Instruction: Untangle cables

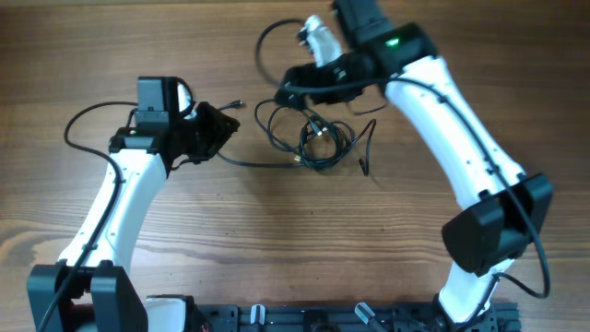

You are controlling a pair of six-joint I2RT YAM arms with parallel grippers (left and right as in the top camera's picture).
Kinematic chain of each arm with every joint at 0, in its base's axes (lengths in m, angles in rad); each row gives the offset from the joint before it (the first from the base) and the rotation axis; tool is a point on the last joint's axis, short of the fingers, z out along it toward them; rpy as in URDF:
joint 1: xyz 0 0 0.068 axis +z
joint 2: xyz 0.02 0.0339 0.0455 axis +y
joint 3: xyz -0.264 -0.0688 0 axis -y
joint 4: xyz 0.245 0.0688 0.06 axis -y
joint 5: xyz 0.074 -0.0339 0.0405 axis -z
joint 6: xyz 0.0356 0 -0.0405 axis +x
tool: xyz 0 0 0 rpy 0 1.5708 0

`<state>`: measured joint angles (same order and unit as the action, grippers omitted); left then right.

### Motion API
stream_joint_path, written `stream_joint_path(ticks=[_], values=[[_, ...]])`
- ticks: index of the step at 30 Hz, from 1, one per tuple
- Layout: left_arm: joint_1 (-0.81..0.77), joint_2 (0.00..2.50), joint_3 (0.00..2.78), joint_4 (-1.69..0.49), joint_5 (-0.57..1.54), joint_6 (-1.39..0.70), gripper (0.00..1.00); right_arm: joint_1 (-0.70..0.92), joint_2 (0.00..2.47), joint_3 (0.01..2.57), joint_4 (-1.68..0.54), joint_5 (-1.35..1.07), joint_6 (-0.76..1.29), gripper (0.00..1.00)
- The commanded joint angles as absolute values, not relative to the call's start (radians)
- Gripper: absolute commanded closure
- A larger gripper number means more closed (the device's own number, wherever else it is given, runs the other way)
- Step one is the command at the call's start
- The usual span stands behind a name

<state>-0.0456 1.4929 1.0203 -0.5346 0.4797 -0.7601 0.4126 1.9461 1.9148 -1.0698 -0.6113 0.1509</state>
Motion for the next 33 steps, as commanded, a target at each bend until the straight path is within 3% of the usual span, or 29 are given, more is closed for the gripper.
stream_joint_path(ticks=[1, 5, 13, 18, 33], values=[[-0.125, 1.485, 1.016, -0.512, 0.488, -0.736, 0.66, 0.258, 1.898, 1.946, -1.111, -0.597, 0.206, 0.12], [-0.262, 1.498, 1.016, -0.461, 0.4, -0.746, 0.6, 0.132, 1.899, 1.943, -1.162, -0.53, 0.21, 0.12], [-0.495, 1.647, 1.016, -0.306, 0.157, -1.013, 0.57, 0.121, 1.901, 1.942, -1.218, -0.373, 0.209, 0.12], [-0.602, 1.763, 1.016, -0.265, -0.034, -1.207, 0.72, 0.121, 1.901, 1.942, -1.248, -0.365, 0.182, 0.12], [-0.637, 1.982, 1.016, -0.283, -0.12, -1.24, 0.85, 0.121, 1.901, 1.942, -1.277, -0.366, 0.183, 0.13]])
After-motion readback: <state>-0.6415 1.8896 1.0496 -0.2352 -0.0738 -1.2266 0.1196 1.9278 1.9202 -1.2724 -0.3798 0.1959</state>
